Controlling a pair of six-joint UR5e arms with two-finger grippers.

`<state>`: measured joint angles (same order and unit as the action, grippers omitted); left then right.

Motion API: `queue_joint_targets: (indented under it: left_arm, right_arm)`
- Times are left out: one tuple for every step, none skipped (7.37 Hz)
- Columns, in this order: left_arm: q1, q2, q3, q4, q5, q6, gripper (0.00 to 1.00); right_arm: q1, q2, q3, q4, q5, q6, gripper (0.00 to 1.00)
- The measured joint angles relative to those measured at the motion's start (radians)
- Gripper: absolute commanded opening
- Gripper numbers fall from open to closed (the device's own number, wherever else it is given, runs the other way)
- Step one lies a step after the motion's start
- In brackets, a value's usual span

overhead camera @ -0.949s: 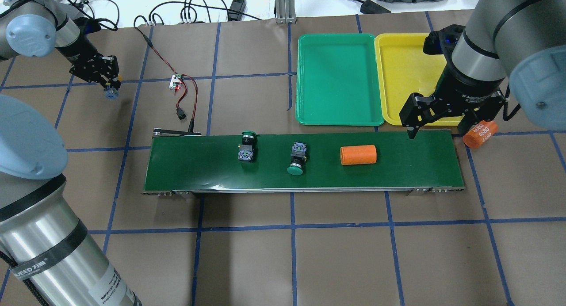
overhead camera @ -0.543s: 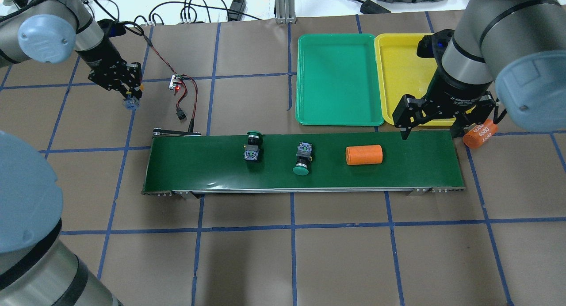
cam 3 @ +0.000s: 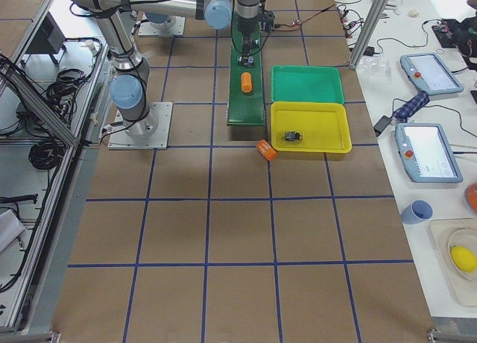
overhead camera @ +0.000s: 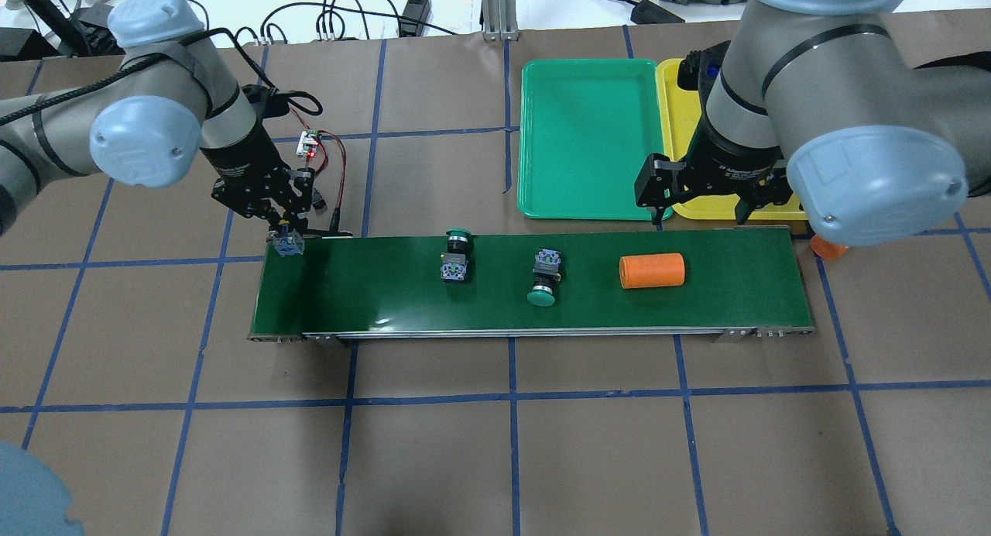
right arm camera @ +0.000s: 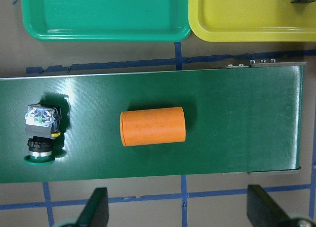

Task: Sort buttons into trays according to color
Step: 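Place yellow button on belt with left gripper while right gripper reaches for green button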

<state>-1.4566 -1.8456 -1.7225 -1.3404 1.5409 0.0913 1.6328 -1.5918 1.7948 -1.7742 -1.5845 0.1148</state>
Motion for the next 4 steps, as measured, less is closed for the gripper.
queue_joint_targets:
  left_arm:
    - [-0.023, 0.017, -0.036, 0.012, 0.002, 0.002, 0.39]
    - [-0.035, 0.02, -0.064, 0.033, 0.003, 0.005, 0.7]
    - [-0.041, 0.02, -0.085, 0.056, 0.003, 0.006, 1.0]
    - [-0.044, 0.021, -0.099, 0.07, 0.004, 0.006, 1.0]
  right_arm:
    - [0.005, 0.038, 0.013, -0.058, 0.0, 0.008, 1.0]
    - [0.021, 0.077, 0.023, -0.12, 0.001, 0.029, 1.0]
    - [0.053, 0.107, 0.027, -0.163, 0.0, 0.068, 1.0]
    - [0.081, 0.136, 0.029, -0.188, 0.0, 0.105, 1.0]
